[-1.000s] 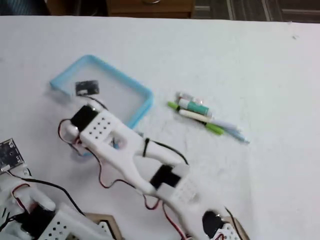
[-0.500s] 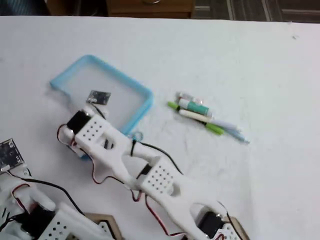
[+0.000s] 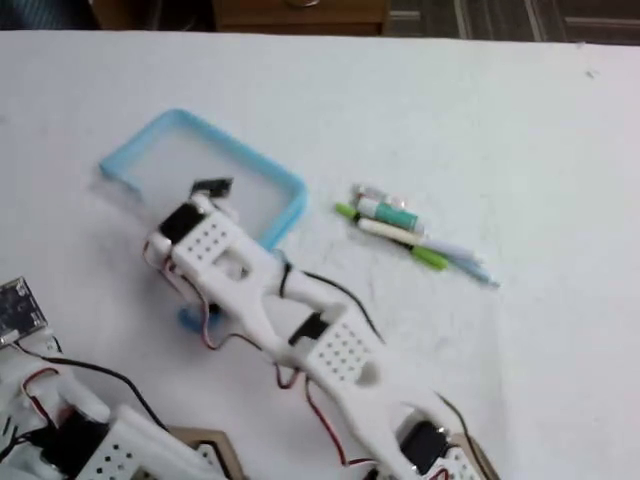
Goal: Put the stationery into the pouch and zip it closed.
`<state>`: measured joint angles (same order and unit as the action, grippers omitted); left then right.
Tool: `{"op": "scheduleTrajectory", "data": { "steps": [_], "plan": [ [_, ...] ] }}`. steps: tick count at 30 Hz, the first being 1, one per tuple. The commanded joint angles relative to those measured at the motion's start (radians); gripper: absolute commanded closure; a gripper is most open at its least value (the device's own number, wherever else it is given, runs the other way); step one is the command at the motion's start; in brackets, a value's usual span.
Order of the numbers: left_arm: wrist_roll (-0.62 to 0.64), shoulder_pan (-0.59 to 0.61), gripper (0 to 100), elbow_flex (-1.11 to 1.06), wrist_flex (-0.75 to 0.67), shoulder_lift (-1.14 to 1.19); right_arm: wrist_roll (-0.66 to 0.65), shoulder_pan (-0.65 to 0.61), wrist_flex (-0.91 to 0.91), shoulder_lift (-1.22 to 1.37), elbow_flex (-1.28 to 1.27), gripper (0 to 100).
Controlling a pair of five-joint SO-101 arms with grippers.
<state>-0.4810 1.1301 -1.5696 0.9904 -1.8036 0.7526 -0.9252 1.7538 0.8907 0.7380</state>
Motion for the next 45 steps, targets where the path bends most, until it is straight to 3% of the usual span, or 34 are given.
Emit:
{"op": "scheduleTrajectory", "data": {
  "steps": [1,9,16,18,23,26,34,38,45],
  "plan": [
    [0.012,-0.001,78,0.048,-0.006,-0.007,-0.114,0.015,0.018,-0.183,-0.189,98.2],
    [0.012,-0.001,78,0.049,-0.095,-0.007,-0.420,0.105,0.016,-0.475,-0.626,98.2],
    [0.018,-0.001,78,0.063,-0.084,-0.005,-0.580,0.346,0.015,-0.579,-0.724,97.7],
    [0.074,-0.016,78,0.110,-0.031,-0.005,-0.626,0.380,0.015,-0.585,-0.720,95.9],
    [0.204,-0.214,78,0.276,0.181,-0.002,-0.654,0.372,0.015,-0.587,-0.721,73.1],
    [0.267,-0.344,78,0.324,0.218,-0.001,-0.697,0.360,0.015,-0.588,-0.730,65.1],
    [0.287,-0.521,78,0.325,0.213,0.001,-0.709,0.352,0.015,-0.748,-0.861,75.8],
    [0.292,-0.633,78,0.321,0.192,0.001,-0.701,0.348,-0.019,-0.857,-0.999,74.5],
    [0.425,-0.754,78,0.267,0.074,0.131,-0.703,0.357,-0.268,-1.012,-1.290,69.9]
  ]
}}
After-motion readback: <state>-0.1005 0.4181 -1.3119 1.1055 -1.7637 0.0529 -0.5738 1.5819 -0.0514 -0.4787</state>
